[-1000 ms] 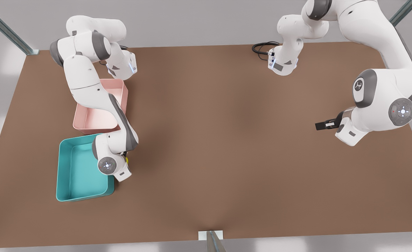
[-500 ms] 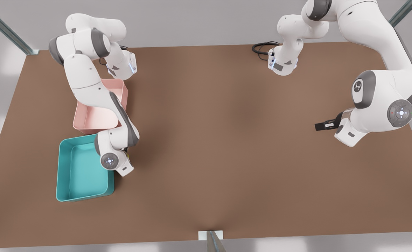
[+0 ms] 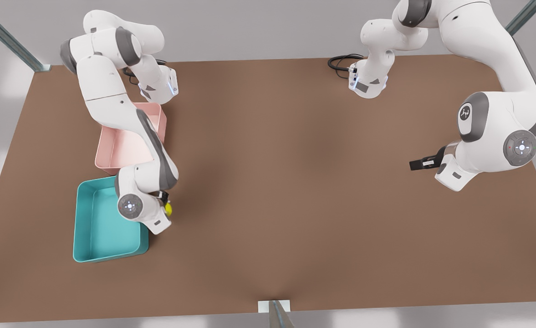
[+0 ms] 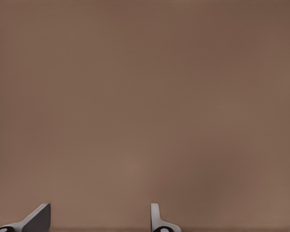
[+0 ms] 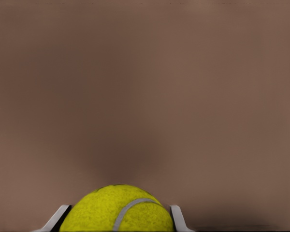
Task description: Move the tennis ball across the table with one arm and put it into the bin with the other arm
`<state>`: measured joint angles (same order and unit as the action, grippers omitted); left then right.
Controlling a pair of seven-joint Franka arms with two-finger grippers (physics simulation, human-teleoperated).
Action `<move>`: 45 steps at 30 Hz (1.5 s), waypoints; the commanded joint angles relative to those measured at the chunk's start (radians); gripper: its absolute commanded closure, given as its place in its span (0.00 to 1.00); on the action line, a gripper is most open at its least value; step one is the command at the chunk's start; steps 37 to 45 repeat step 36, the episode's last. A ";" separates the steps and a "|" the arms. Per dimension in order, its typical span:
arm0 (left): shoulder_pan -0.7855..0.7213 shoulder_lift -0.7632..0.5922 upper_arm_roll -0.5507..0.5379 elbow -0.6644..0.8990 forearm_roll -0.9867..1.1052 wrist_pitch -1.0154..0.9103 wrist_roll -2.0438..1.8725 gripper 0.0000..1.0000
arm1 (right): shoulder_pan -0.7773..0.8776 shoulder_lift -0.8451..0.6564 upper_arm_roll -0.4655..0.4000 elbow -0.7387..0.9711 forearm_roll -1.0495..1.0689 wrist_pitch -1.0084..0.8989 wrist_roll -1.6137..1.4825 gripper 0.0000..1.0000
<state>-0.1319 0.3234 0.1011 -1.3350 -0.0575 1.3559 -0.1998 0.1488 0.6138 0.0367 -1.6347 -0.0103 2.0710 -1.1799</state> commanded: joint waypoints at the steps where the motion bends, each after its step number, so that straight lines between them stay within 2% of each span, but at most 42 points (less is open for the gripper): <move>1: 0.000 -0.001 0.000 0.000 0.001 -0.001 -0.001 0.00 | -0.011 -0.020 -0.001 0.019 0.066 -0.061 -0.001 0.65; 4: 0.000 -0.001 0.000 0.000 -0.001 -0.001 -0.001 0.00 | -0.110 -0.117 -0.009 0.035 0.076 -0.164 -0.017 0.65; 7: -0.005 -0.003 -0.003 -0.003 -0.008 -0.015 -0.007 0.00 | -0.239 -0.144 -0.012 0.035 0.064 -0.195 -0.026 0.65; 12: -0.006 -0.003 -0.024 -0.001 -0.010 -0.035 -0.035 0.00 | -0.276 -0.063 -0.118 0.061 0.076 -0.148 -0.014 0.65; 13: -0.006 -0.003 -0.024 -0.001 -0.011 -0.035 -0.035 0.00 | -0.281 -0.036 -0.121 0.062 0.090 -0.134 -0.009 0.61; 14: -0.006 -0.003 -0.024 -0.001 -0.011 -0.035 -0.035 0.00 | -0.281 -0.019 -0.121 0.062 0.107 -0.115 0.000 0.03; 15: -0.006 -0.003 -0.031 -0.001 -0.011 -0.035 -0.035 0.00 | -0.281 -0.017 -0.120 0.062 0.110 -0.115 0.016 0.00; 20: -0.005 -0.003 -0.031 -0.001 -0.011 -0.038 -0.036 0.00 | -0.276 -0.017 -0.118 0.064 0.112 -0.115 0.043 0.00; 21: -0.005 -0.003 -0.031 -0.001 -0.011 -0.038 -0.036 0.00 | -0.265 -0.019 -0.110 0.090 0.112 -0.126 0.188 0.01; 22: -0.006 -0.003 -0.031 -0.001 -0.011 -0.038 -0.036 0.00 | -0.200 -0.019 -0.110 0.110 0.107 -0.179 0.615 0.01; 23: -0.008 -0.003 -0.031 -0.001 -0.013 -0.038 -0.036 0.00 | -0.106 -0.017 -0.112 0.218 0.093 -0.352 1.079 0.00; 24: -0.008 -0.003 -0.031 -0.001 -0.013 -0.038 -0.036 0.00 | -0.069 -0.009 -0.112 0.291 0.078 -0.425 1.266 0.00; 25: -0.008 -0.003 -0.031 -0.001 -0.013 -0.038 -0.036 0.00 | -0.011 -0.016 -0.118 0.352 -0.006 -0.462 1.321 0.00; 27: -0.008 -0.004 -0.032 -0.001 -0.019 -0.038 -0.036 0.00 | -0.002 -0.057 -0.115 0.516 -0.023 -0.689 1.373 0.00; 29: -0.008 -0.004 -0.032 -0.001 -0.019 -0.038 -0.043 0.00 | 0.015 -0.127 -0.110 0.516 -0.083 -0.758 1.384 0.00; 30: -0.008 -0.004 -0.041 -0.001 -0.018 -0.038 -0.043 0.00 | -0.020 -0.206 -0.091 0.483 -0.069 -0.763 1.381 0.00; 31: -0.008 -0.003 -0.043 -0.001 -0.016 -0.038 -0.041 0.00 | -0.093 -0.310 -0.017 0.397 -0.069 -0.761 1.392 0.00; 33: -0.006 -0.003 -0.043 -0.001 -0.018 -0.038 -0.041 0.00 | -0.140 -0.397 0.008 0.309 -0.040 -0.761 1.392 0.00; 45: -0.006 -0.003 -0.044 -0.001 -0.018 -0.044 -0.041 0.00 | -0.181 -0.404 0.008 0.291 0.007 -0.746 1.388 0.00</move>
